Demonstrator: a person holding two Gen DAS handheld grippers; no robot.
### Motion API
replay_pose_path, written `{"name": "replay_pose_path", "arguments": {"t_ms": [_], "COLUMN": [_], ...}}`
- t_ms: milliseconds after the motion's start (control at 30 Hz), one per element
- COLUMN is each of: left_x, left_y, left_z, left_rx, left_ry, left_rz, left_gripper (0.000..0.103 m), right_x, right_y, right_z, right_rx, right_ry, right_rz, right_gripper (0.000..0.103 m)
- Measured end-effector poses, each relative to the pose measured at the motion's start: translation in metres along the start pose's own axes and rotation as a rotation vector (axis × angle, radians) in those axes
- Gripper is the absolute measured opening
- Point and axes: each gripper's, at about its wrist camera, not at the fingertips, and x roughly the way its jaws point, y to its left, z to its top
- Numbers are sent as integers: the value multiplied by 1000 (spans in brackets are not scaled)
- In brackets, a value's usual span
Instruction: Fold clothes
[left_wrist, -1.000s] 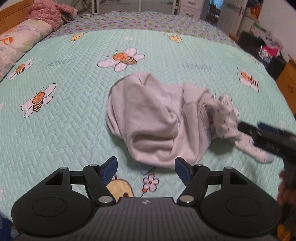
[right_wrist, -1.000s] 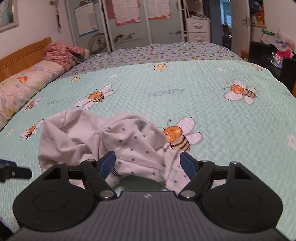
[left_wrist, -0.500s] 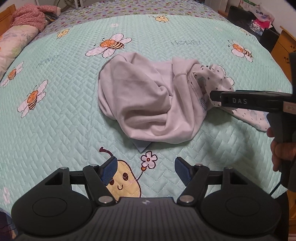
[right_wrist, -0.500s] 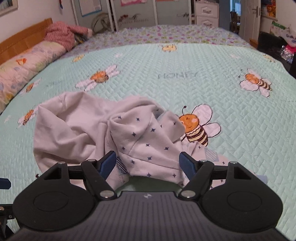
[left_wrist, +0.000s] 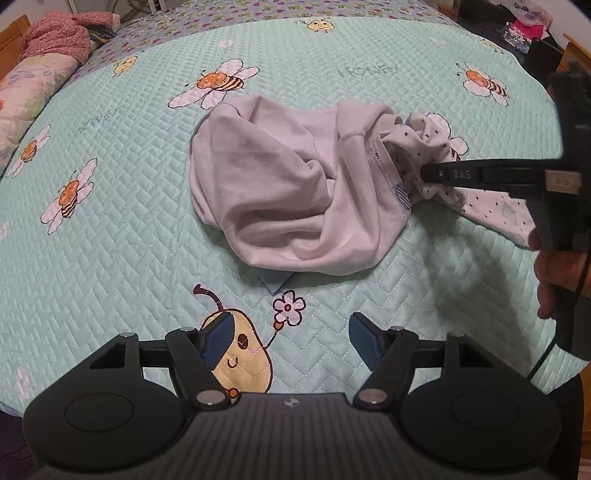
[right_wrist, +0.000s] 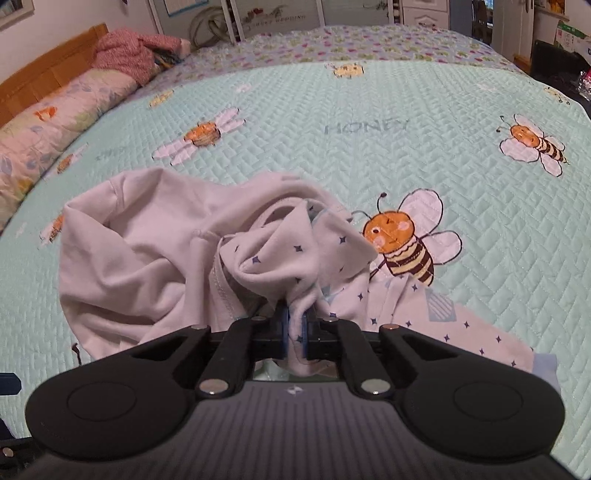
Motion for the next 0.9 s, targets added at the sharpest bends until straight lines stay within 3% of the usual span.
{"name": "replay_pose_path", "arguments": {"t_ms": [233, 433, 567, 733, 900], "left_x": [-6, -6, -5, 3, 20], "left_y": [7, 10, -4, -38, -63], "left_z": [1, 5, 13, 41, 64], "left_rx": [-23, -55, -21, 88, 163], "left_ry": [-21, -23, -26, -87, -146], "left_rz": [1, -7, -12, 10, -52], "left_gripper": [71, 71, 71, 71, 71], "right_x": [-39, -59, -61, -59, -59], "right_y": [-32, -30, -25, -19, -27], "right_z": [-22, -59, -83, -100, -112], "right_rx": [168, 99, 81, 95, 184], "right_ry": [-84, -47, -7, 12, 43], "right_rz": [181, 199, 229, 268, 352], "right_gripper": [6, 6, 6, 6, 6]}}
